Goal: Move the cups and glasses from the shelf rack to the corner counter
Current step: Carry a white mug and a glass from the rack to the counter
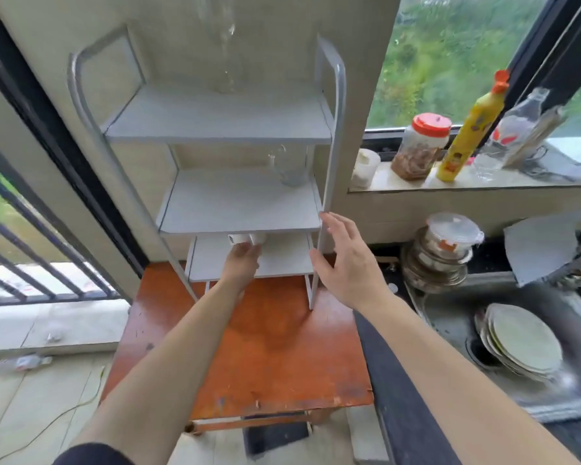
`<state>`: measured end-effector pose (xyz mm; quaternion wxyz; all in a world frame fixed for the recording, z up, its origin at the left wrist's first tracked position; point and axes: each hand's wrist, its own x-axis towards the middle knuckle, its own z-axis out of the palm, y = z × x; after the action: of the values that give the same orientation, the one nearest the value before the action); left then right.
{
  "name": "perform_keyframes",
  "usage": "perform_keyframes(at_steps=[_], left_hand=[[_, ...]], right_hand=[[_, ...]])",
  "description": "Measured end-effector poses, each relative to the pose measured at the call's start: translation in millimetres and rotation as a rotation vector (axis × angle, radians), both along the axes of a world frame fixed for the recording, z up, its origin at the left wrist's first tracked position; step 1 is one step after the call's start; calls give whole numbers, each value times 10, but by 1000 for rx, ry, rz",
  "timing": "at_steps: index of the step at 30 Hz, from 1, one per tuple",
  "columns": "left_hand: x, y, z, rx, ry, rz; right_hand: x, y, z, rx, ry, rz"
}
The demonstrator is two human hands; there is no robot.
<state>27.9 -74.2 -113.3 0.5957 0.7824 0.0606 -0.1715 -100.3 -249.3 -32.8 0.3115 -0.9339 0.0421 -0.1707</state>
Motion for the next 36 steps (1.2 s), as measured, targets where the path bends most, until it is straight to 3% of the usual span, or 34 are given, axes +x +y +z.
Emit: perform_keyframes(at_steps=[5, 10, 14, 22, 27, 36], left_hand=[[73, 15, -30, 12, -59, -34], [-43, 283, -23, 56, -78, -55], [-152, 613, -35, -3, -56, -10], [-438, 693, -15, -47, 6, 46], [-532, 622, -9, -143, 68, 15], [-1280, 645, -163, -187, 12, 196]], right_hand=[[81, 169, 179, -83, -158, -112], [501, 573, 381, 138, -59, 42], [937, 692, 453, 347, 15, -21], [1300, 687, 461, 547, 55, -28], [1036, 716, 421, 875, -17, -15], [-45, 831, -31, 844, -218, 3]])
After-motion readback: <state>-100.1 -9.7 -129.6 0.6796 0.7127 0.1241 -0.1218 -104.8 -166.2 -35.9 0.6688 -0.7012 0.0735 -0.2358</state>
